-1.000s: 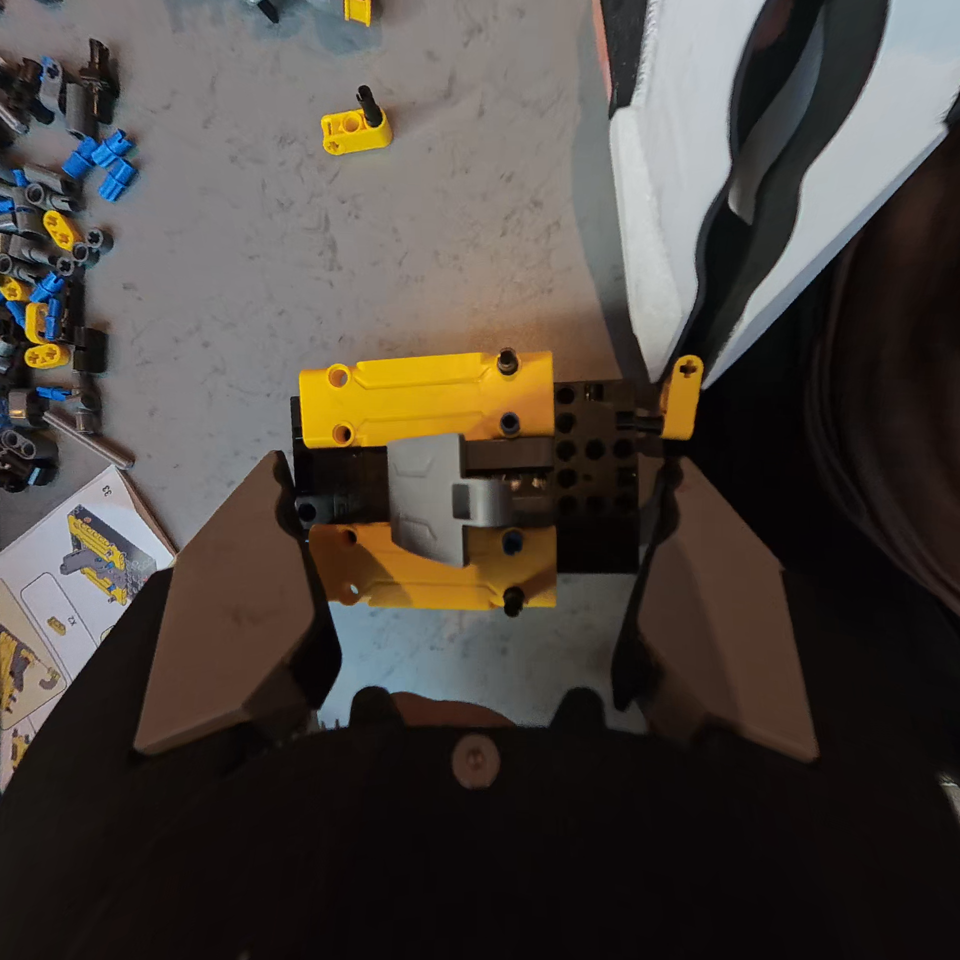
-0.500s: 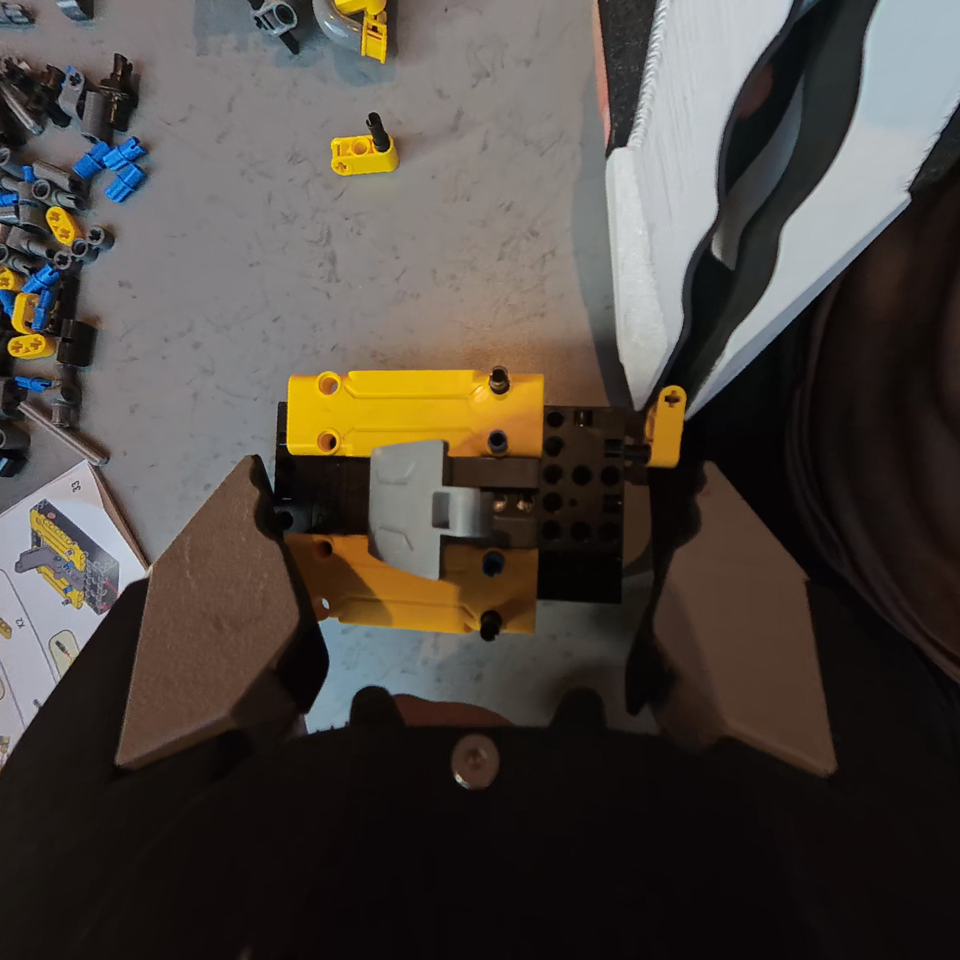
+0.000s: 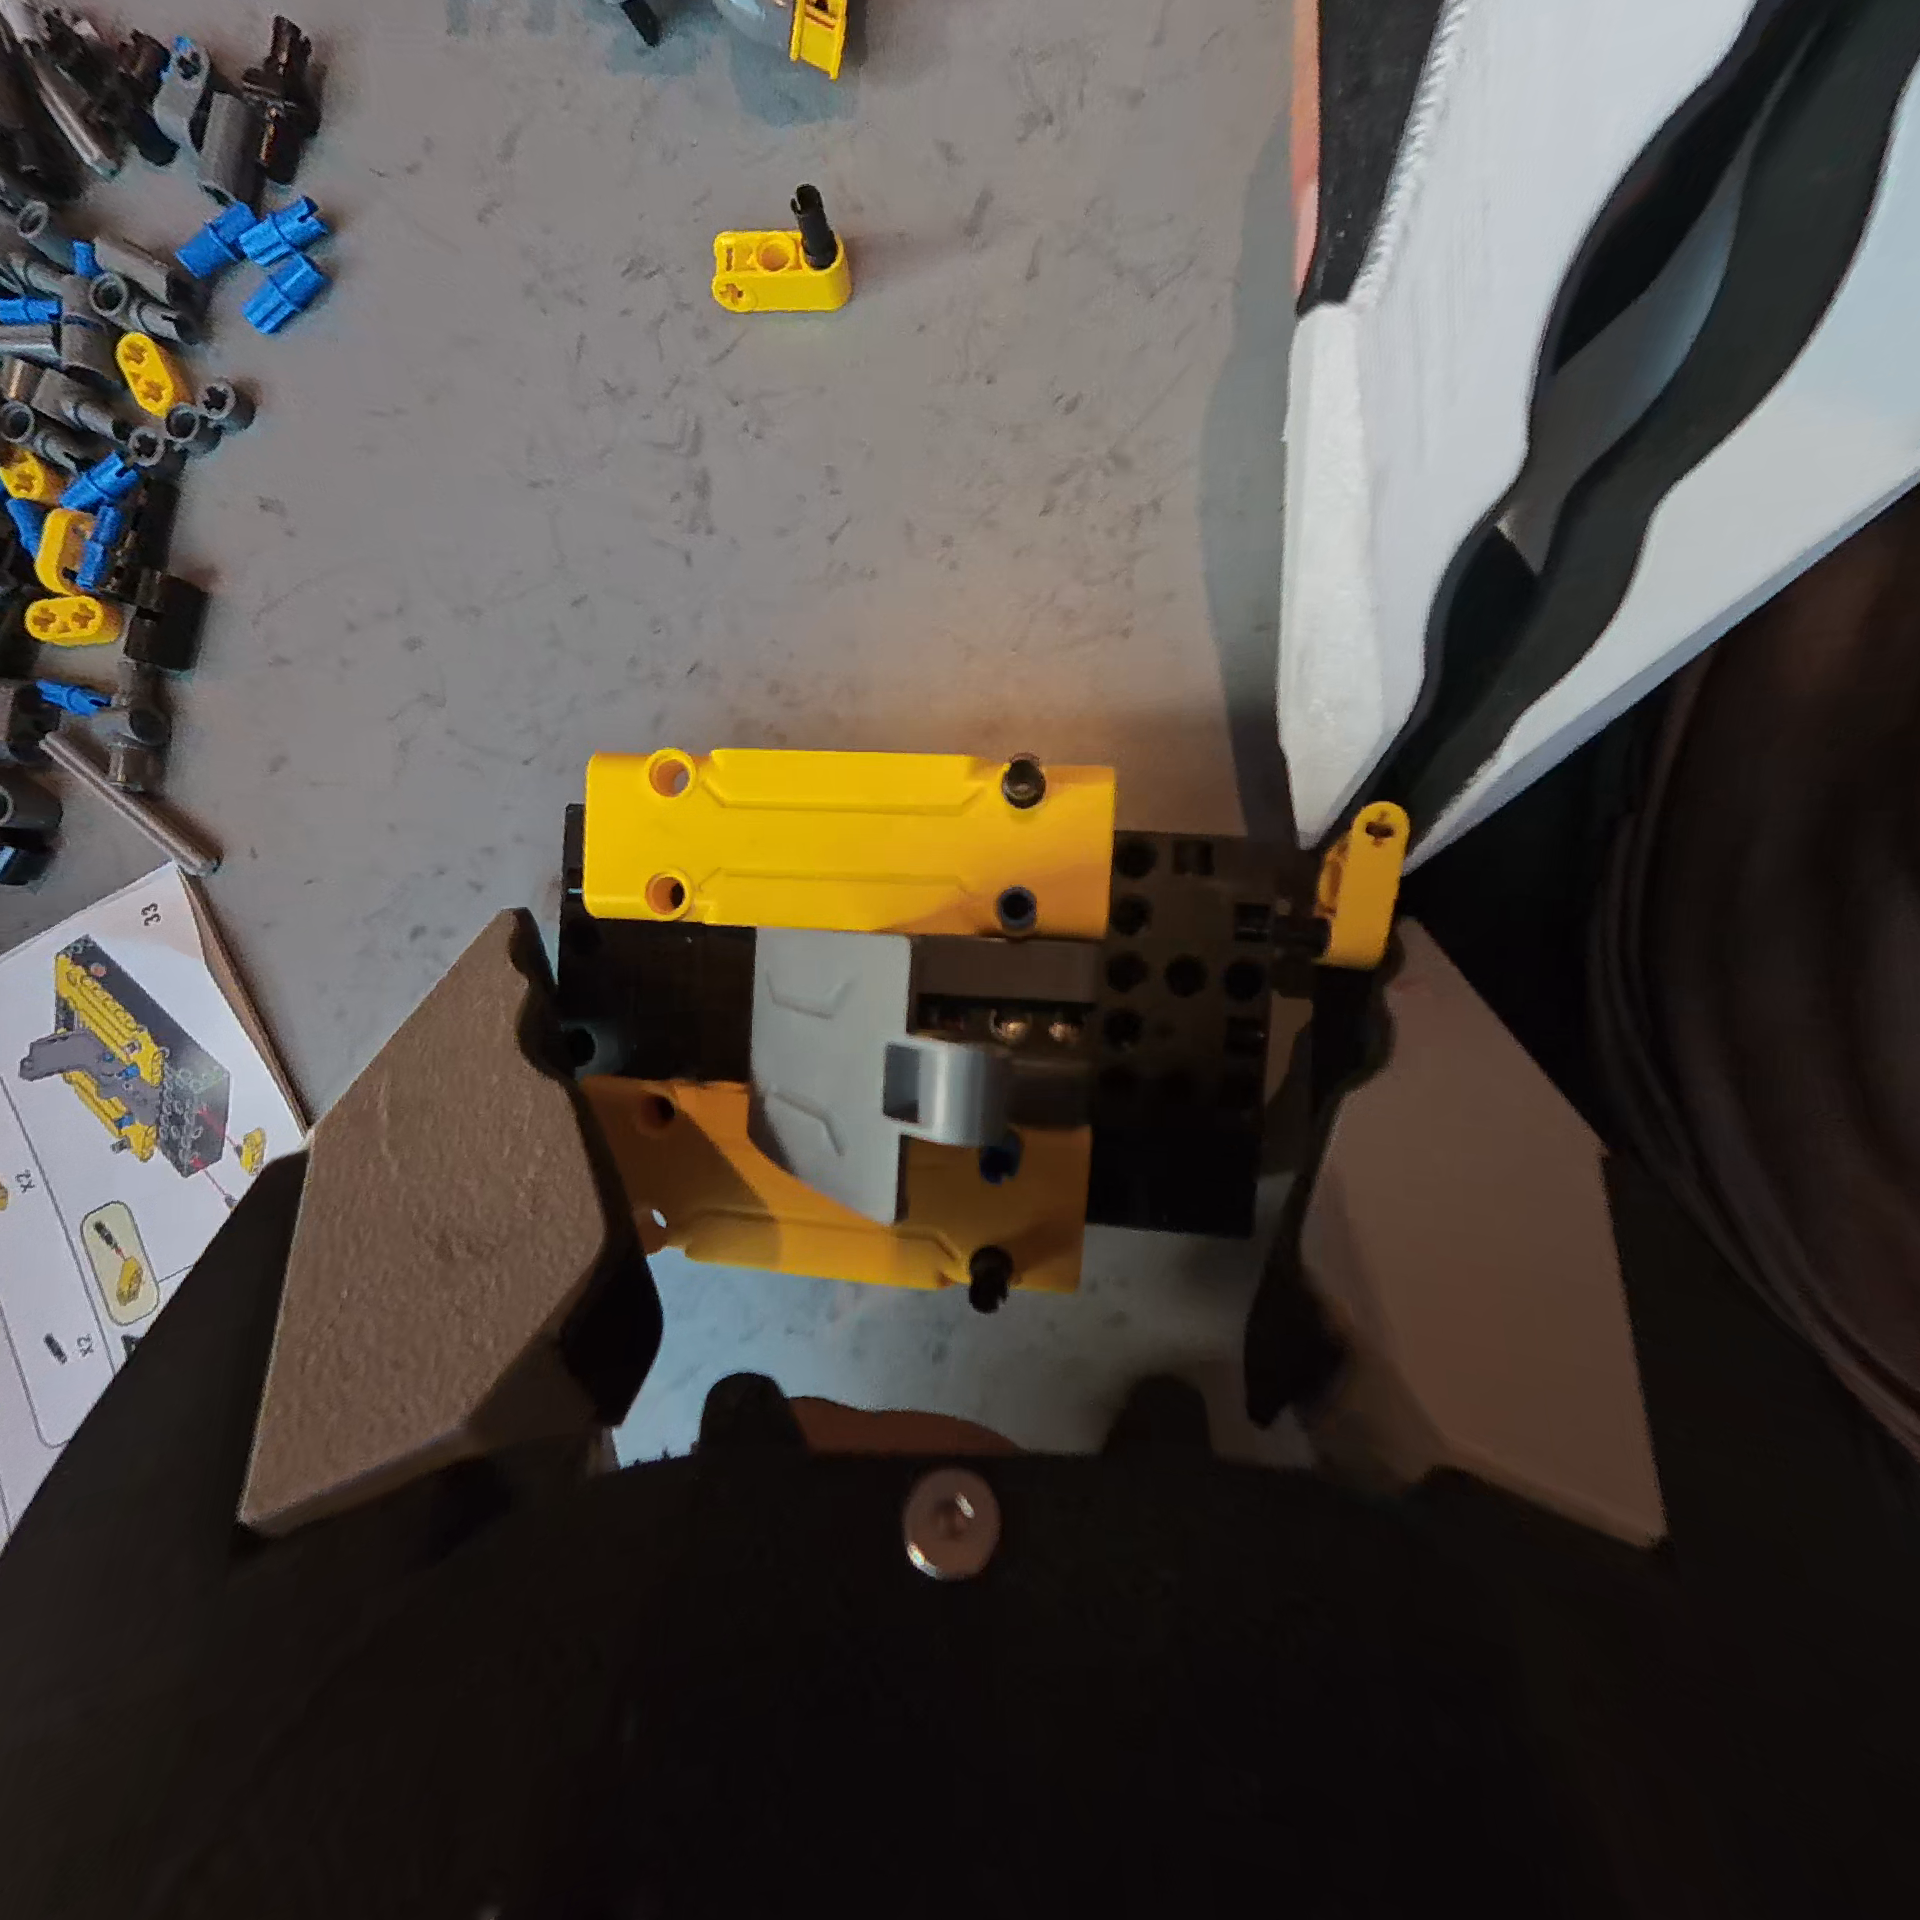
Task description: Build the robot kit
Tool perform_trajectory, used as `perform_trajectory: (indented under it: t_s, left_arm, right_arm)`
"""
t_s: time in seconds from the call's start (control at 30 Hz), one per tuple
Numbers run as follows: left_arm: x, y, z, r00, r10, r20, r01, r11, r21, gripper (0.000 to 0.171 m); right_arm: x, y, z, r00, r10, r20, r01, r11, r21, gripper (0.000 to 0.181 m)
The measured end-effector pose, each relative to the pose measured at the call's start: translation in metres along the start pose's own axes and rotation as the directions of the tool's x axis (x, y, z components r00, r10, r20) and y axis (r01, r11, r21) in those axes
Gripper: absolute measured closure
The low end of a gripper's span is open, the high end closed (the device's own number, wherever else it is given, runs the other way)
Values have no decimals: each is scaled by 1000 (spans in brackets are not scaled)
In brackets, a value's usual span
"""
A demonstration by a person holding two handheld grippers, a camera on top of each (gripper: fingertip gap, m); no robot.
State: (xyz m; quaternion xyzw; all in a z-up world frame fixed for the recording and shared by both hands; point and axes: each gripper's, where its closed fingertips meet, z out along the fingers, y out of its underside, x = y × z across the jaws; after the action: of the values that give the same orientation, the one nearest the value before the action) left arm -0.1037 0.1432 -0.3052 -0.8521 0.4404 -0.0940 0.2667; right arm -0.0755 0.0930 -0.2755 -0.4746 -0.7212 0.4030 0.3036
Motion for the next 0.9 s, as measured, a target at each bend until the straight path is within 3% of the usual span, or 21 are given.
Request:
perform_trajectory:
  t_s: [0.5, 0.7, 0.9]
  left_arm:
    - [-3, -1, 2, 1000, 10, 19, -10, 1000, -13, 26]
    - [-3, -2, 2, 1000, -4, 22, 4, 1000, 0, 26]
    - [-3, -4, 1, 1000, -24, 9, 24, 1000, 7, 26]
  right_arm:
    - [3, 2, -3, 999, 2, 41, 4, 990, -138, 179]
    - [4, -2, -7, 973, 184, 141, -168, 979, -115, 178]
    - [4, -2, -8, 861, 428, 274, -427, 902, -65, 178]
